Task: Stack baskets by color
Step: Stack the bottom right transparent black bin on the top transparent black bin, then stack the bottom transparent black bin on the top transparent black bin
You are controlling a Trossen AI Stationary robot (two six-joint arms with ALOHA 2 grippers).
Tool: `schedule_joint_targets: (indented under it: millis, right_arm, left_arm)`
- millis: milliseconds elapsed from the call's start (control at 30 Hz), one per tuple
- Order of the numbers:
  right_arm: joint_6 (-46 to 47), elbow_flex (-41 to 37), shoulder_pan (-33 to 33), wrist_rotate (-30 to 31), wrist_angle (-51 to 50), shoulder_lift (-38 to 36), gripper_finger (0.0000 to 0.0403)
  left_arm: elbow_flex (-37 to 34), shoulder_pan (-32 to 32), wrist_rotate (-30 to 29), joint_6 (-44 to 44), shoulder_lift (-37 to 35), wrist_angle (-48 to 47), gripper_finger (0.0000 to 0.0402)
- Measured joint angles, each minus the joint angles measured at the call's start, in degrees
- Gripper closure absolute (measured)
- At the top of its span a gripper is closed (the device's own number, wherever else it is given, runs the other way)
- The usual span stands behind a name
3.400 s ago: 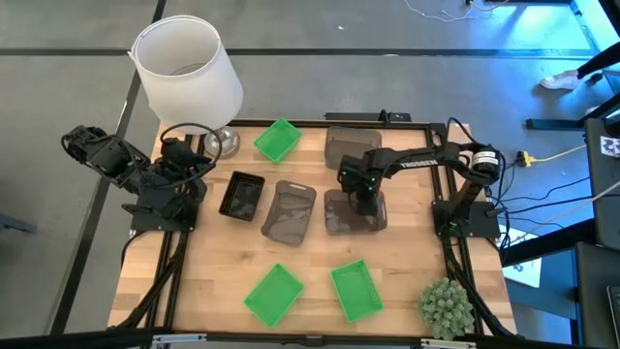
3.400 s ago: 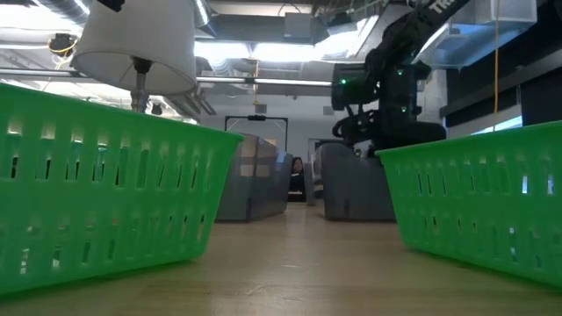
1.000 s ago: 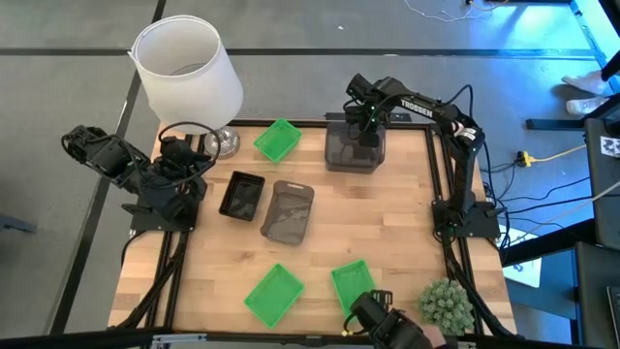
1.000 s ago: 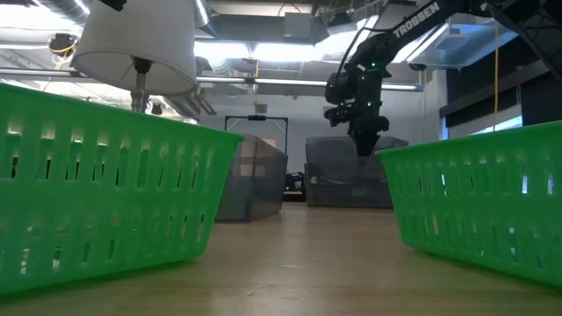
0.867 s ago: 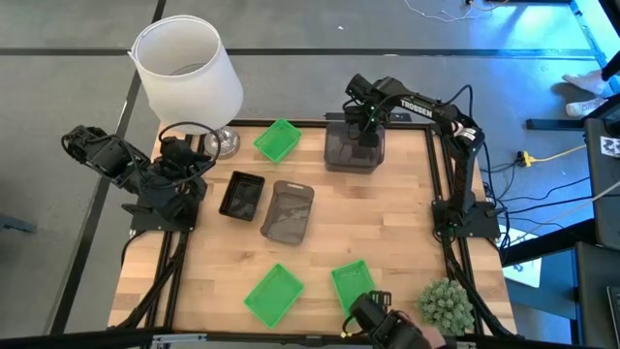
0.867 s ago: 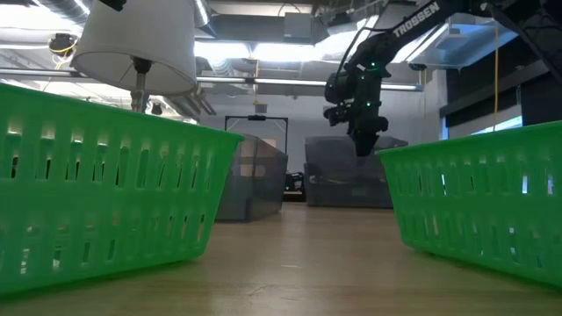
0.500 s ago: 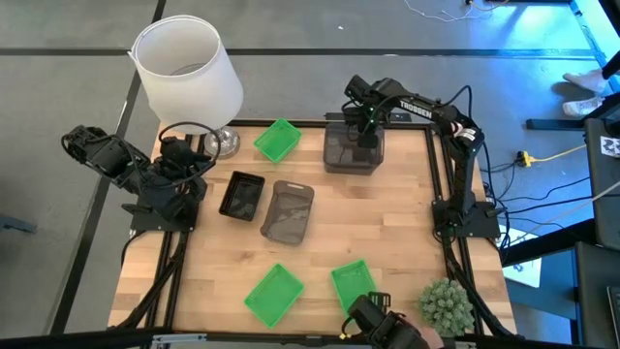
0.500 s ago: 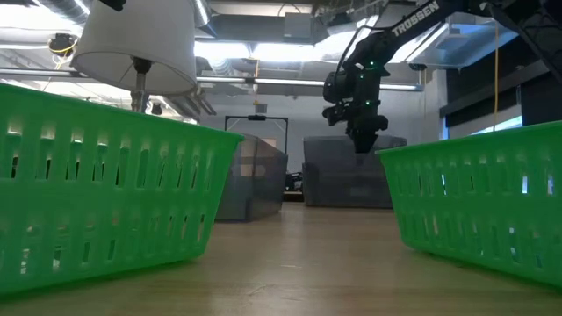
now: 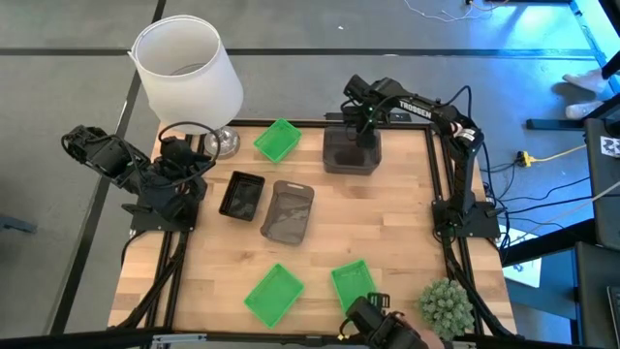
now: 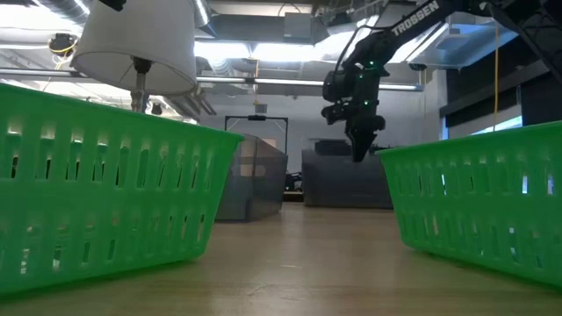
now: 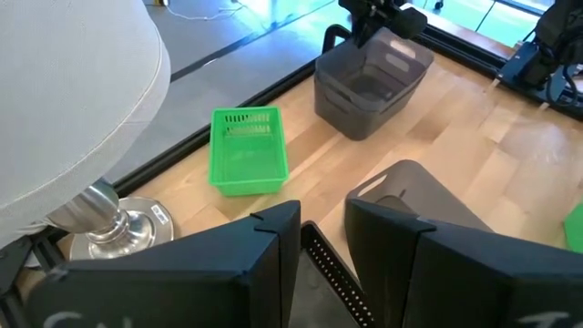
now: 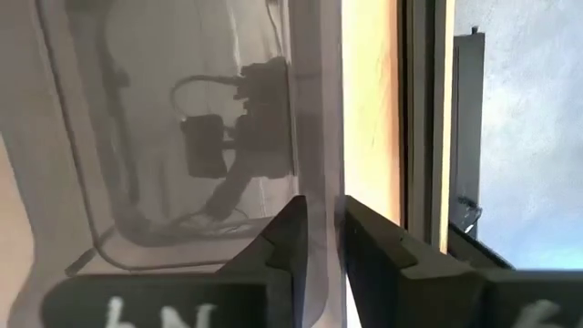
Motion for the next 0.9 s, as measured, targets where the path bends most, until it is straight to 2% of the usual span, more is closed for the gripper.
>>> schedule_joint_targets:
  millis: [100,200,500,567,667,800,900]
  right_arm:
    - [0.9,2.3,0.9,-0.6,-2.0,-0.1,0.0337]
    - [2.3,6.4,2.0,-5.3,-4.4,-0.9,0.0337]
    - [5.0,17.5,4.2,-36.2,-9.6,-6.2,0.0337]
    - [4.9,17.9,5.1,-40.1,-9.5,-8.1,0.0337]
    - [5.0,17.6,7.1,-41.5,-9.6,-10.7,0.0337]
    - [7.1,17.5,10.0,-41.7,-12.4,-13.0,0.0337]
    - [10.3,17.5,11.8,-42.7,-13.9,-13.5,0.0337]
  left_arm:
    - [0.0,0.0,0.0,-0.9,0.0,0.1,0.0319]
    - [0.0,0.0,0.0,-3.0,0.0,0.5,0.0319]
    - [0.0,0.0,2.4,-1.1,0.4,0.5,0.0319]
    - [0.0,0.0,3.9,1.6,0.5,0.5,0.0319]
    - [0.0,0.3,4.1,8.4,1.7,1.4,0.0319]
    - [0.0,2.8,3.8,22.3,3.9,5.8,0.0319]
    - [0.0,5.2,6.1,32.9,5.1,10.0,0.0319]
